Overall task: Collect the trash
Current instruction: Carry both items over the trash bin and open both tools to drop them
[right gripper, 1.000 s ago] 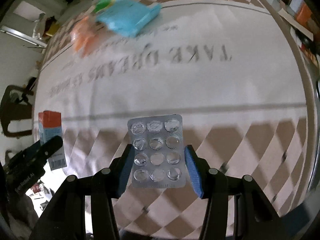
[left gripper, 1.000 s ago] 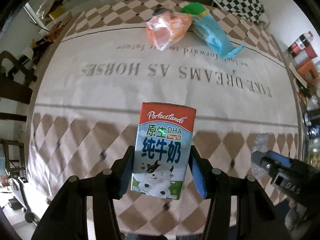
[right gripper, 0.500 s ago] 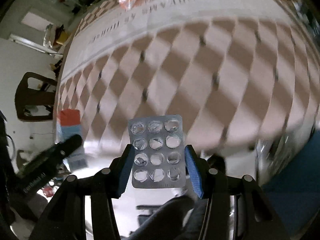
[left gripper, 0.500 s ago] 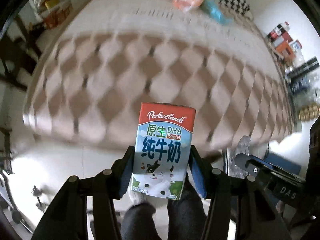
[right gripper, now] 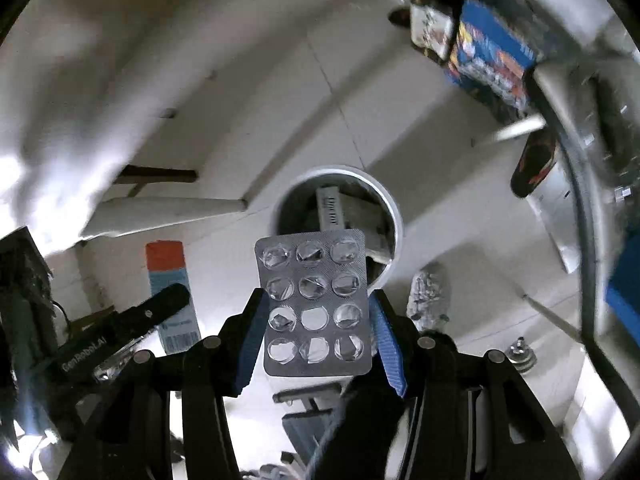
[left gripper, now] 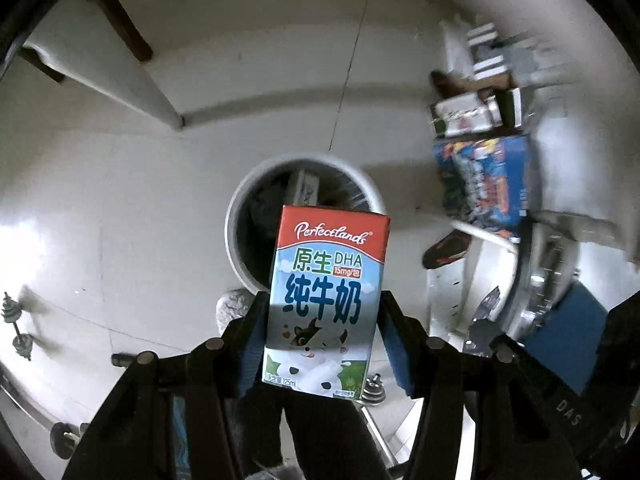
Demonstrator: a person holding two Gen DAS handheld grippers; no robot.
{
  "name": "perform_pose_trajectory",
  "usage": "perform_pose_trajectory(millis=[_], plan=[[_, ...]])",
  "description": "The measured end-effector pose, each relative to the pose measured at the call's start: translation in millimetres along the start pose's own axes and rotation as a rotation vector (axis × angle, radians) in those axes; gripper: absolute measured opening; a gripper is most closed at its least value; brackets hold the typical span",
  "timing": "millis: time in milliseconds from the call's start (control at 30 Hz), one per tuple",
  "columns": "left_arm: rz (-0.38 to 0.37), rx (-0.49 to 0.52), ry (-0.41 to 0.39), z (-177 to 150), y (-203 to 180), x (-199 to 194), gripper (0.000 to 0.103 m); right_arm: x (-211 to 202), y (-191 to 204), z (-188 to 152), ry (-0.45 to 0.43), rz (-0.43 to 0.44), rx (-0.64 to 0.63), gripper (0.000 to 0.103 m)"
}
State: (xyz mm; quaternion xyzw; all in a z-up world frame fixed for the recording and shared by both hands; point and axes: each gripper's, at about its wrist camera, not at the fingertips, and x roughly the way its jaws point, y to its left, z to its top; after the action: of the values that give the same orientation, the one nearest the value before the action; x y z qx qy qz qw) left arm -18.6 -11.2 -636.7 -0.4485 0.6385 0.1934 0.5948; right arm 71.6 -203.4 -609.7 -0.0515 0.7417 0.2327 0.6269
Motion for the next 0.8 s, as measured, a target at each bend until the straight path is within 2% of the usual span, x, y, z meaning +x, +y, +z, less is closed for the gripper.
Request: perform_pose_trajectory(millis=[67, 100, 133, 200, 267, 333, 400, 567, 733, 800], plan=[[0.015, 0.000, 0.020, 6.9, 6.8, 33.5, 0.052, 39.7, -12.3, 9.7, 0.006, -0.003, 0.007, 0.053], [0.028, 0.008, 0.025, 8.3, 11.0, 47.7, 0.059, 60.6, -17.9, 15.3, 0.007, -0.008, 0.002, 0.053], [0.037, 0.008, 0.024, 9.5, 14.9, 57.6, 0.075, 74.2, -20.0, 22.0, 0.010, -0.009, 0.002, 0.053], [0.051, -0.009, 0.018, 9.2, 22.8, 71.5, 0.094, 109.1, -31.1, 29.2, 0.036, 0.003, 0.010, 0.053], [0.076, -0.019, 0.016, 8.3, 28.4, 76.3, 0.095, 135.2, -35.4, 35.8, 0.049, 0.003, -0.003, 0.056], [0.099, -0.020, 0.005, 3.2, 31.4, 72.2, 0.098, 150.3, -41.8, 38.4, 0.054, 0.033, 0.000, 0.087], [0.133, -0.015, -0.016, -3.1, 33.9, 64.5, 0.098, 157.6, -46.1, 38.7, 0.056, 0.055, -0.002, 0.097], [0.291, 0.050, -0.109, -25.7, 29.4, 29.9, 0.098, 141.2, -43.1, 25.9, 0.046, -0.005, -0.054, 0.100], [0.325, 0.081, -0.120, -43.4, 20.2, 6.3, 0.098, 111.5, -25.0, 8.2, 0.009, -0.183, -0.181, 0.100], [0.334, 0.093, -0.124, -50.8, 14.5, -4.7, 0.098, 100.6, -19.8, 2.7, 0.001, -0.216, -0.209, 0.100]])
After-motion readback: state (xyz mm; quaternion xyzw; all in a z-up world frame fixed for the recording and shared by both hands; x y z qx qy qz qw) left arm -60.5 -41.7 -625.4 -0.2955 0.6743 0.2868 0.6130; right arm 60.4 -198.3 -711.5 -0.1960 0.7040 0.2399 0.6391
